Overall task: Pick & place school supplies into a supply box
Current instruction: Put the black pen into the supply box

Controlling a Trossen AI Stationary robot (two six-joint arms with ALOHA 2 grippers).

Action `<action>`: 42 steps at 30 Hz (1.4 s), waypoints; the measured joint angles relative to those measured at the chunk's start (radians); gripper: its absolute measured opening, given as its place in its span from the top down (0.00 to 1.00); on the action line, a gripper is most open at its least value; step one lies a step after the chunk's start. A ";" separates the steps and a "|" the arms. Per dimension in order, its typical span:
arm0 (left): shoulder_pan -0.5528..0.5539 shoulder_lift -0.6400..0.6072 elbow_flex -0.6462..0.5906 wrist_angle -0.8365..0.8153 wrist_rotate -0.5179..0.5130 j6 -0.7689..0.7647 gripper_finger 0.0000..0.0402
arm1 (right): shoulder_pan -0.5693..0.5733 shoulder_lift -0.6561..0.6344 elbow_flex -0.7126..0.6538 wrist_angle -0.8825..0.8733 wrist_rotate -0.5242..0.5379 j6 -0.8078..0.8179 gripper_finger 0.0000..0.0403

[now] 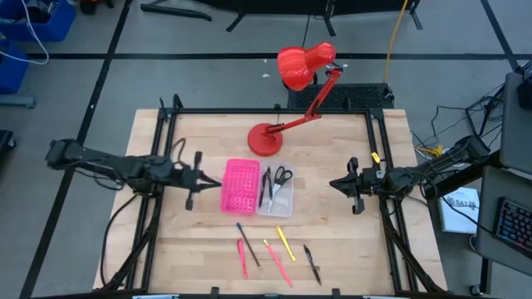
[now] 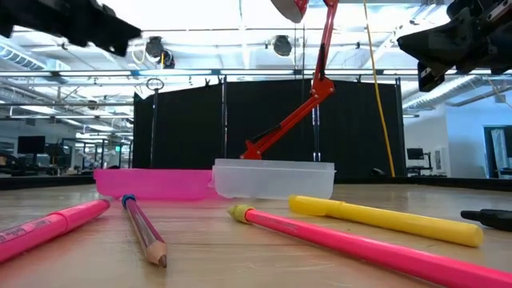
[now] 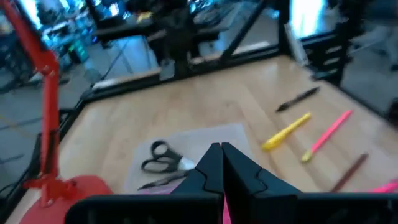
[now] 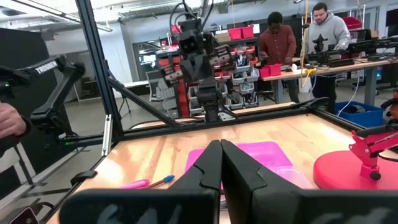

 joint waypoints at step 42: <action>0.053 -0.402 -0.380 0.298 -0.068 -0.098 0.92 | 0.042 0.240 0.305 -0.287 0.129 0.037 1.00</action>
